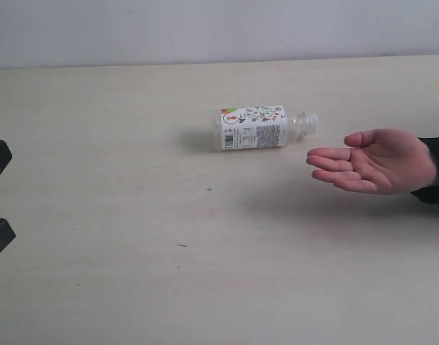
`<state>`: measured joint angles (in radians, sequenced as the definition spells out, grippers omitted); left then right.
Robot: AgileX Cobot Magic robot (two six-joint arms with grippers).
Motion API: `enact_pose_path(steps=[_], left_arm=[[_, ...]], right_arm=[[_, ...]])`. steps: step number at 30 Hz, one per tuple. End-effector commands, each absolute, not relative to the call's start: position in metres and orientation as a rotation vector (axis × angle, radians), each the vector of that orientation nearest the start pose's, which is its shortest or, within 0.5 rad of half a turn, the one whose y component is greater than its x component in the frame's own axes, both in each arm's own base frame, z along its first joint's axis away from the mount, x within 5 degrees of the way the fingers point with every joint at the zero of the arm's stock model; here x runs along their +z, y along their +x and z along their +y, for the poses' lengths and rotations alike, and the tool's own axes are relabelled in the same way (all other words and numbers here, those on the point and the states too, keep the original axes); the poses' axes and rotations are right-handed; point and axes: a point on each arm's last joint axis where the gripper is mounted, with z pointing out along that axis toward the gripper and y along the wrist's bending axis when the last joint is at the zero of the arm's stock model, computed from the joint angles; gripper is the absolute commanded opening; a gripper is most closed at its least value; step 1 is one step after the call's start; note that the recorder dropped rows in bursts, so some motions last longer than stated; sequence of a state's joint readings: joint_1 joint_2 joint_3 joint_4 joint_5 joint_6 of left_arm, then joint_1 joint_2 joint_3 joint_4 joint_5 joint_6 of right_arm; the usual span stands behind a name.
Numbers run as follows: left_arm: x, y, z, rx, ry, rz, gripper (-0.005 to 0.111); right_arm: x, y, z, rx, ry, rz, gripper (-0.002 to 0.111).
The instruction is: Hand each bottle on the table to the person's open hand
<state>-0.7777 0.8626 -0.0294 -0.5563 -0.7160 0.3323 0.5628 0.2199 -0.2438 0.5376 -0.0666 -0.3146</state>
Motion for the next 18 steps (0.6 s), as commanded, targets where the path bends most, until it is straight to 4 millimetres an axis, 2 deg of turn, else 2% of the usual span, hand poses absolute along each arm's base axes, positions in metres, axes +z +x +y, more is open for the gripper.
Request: enact_pose_path(steps=[1, 6, 10, 11, 13, 18], left_arm=[[0.199, 0.114, -0.067, -0.365, 0.290, 1.654, 0.000], [0.199, 0.114, -0.067, -0.365, 0.291, 1.655, 0.000], [0.199, 0.114, -0.067, -0.365, 0.291, 1.655, 0.000], [0.199, 0.114, -0.067, -0.365, 0.293, 1.654, 0.000], [0.199, 0.114, -0.067, -0.365, 0.293, 1.654, 0.000], [0.199, 0.114, -0.067, -0.365, 0.293, 1.654, 0.000]], right_arm=[[0.307, 0.084, 0.041, 0.605, -0.118, 1.414, 0.000], [0.344, 0.139, 0.079, 0.570, -0.198, 1.563, 0.000], [0.373, 0.185, 0.115, 0.532, -0.391, 1.696, 0.000], [0.373, 0.200, 0.124, 0.503, -0.472, 1.768, 0.000], [0.383, 0.222, 0.129, 0.412, -0.592, 1.833, 0.000], [0.386, 0.271, 0.123, 0.137, -0.672, 2.059, 0.000]])
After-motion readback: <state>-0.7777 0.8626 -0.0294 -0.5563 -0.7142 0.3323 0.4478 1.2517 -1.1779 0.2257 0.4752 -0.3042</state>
